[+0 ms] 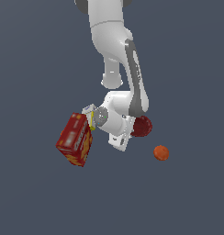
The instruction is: Pick up a designated object from a clutter of objects.
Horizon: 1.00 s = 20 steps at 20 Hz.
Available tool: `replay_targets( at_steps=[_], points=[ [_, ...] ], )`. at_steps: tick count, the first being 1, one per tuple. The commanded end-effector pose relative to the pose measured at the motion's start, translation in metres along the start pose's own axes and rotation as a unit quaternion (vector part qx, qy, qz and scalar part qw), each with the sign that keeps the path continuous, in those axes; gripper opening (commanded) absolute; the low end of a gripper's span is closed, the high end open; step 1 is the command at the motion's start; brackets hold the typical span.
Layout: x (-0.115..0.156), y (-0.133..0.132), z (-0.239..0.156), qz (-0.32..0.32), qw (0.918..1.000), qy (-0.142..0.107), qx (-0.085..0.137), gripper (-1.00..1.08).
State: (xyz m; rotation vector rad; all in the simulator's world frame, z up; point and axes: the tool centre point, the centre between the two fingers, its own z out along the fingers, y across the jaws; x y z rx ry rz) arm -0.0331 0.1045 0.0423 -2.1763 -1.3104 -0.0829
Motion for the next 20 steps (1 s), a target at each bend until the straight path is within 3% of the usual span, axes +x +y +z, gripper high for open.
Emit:
replay_targets(
  at_steps=[1, 10, 20],
  points=[
    [0.0, 0.0, 0.0, 0.0, 1.0, 0.0, 0.0, -1.0],
    [0.001, -0.008, -0.019, 0.0, 1.0, 0.0, 0.0, -1.0],
    [0.006, -0.036, -0.085, 0.0, 1.0, -0.002, 0.0, -1.0]
  ],
)
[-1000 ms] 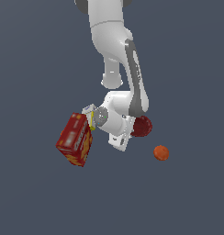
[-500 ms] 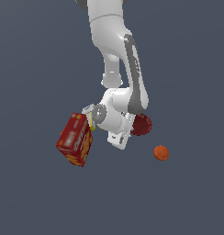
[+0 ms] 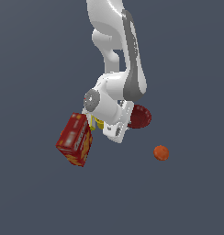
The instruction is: Pick up a designated object from a clutter of objects.
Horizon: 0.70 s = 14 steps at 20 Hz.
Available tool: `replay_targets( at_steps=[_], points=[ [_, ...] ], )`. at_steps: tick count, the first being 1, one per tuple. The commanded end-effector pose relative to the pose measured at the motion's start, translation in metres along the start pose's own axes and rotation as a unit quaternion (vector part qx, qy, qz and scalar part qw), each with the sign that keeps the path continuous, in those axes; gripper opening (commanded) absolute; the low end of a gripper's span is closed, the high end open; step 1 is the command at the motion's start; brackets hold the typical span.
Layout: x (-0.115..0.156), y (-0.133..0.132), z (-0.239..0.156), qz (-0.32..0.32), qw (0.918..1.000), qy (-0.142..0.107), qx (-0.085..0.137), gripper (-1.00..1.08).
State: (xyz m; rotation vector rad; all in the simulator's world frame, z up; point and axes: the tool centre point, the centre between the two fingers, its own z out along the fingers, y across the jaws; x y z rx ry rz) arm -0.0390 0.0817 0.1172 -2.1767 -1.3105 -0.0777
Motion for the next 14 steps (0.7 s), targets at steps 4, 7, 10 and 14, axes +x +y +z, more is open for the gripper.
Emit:
replay_targets(
  at_steps=[4, 7, 10, 14],
  points=[
    [0.004, -0.021, -0.05, 0.0, 1.0, 0.0, -0.001, -1.0],
    [0.007, -0.033, -0.079, -0.001, 1.0, 0.0, -0.001, -1.0],
    [0.009, -0.044, -0.106, -0.001, 1.0, 0.0, -0.001, -1.0],
    [0.012, -0.059, -0.142, -0.001, 1.0, 0.0, 0.0, -1.0]
  ],
)
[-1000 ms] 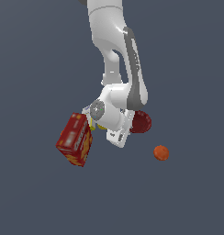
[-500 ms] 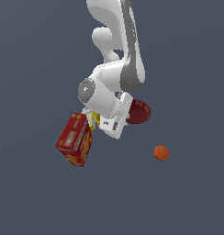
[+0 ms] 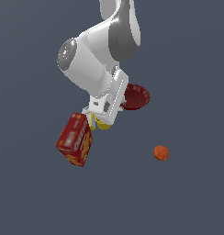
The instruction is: Pick up a designated object from a clutter of objects.
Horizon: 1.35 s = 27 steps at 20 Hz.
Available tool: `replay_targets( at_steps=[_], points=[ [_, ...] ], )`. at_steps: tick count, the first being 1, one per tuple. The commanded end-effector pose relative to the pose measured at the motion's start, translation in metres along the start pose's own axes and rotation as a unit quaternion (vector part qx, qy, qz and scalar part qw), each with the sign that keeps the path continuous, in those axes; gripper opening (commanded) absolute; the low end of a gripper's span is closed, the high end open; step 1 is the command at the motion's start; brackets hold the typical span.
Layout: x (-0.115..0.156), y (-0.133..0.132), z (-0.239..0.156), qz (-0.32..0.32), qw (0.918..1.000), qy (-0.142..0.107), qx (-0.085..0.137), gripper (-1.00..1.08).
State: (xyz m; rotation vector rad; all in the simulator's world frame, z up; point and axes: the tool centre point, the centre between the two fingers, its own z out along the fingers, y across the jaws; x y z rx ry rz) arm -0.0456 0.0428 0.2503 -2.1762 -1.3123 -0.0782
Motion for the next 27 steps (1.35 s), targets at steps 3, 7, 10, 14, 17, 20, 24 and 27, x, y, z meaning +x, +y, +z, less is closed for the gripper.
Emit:
replay_targets(
  at_steps=[3, 7, 10, 14, 17, 20, 24, 27],
  points=[
    [0.004, -0.017, -0.042, 0.0, 1.0, 0.0, 0.0, -1.0],
    [0.007, -0.031, -0.079, -0.001, 1.0, 0.0, 0.0, -1.0],
    [0.009, -0.041, -0.104, -0.001, 1.0, 0.0, 0.0, -1.0],
    [0.011, -0.051, -0.133, 0.0, 1.0, 0.0, -0.001, -1.0],
    [0.012, -0.056, -0.149, 0.0, 1.0, 0.001, -0.001, -1.0],
    [0.013, -0.06, -0.161, 0.0, 1.0, 0.001, -0.001, -1.0],
    [0.014, -0.062, -0.17, 0.0, 1.0, 0.002, -0.001, -1.0],
    [0.014, -0.062, -0.172, 0.0, 1.0, 0.002, -0.001, -1.0]
  ],
)
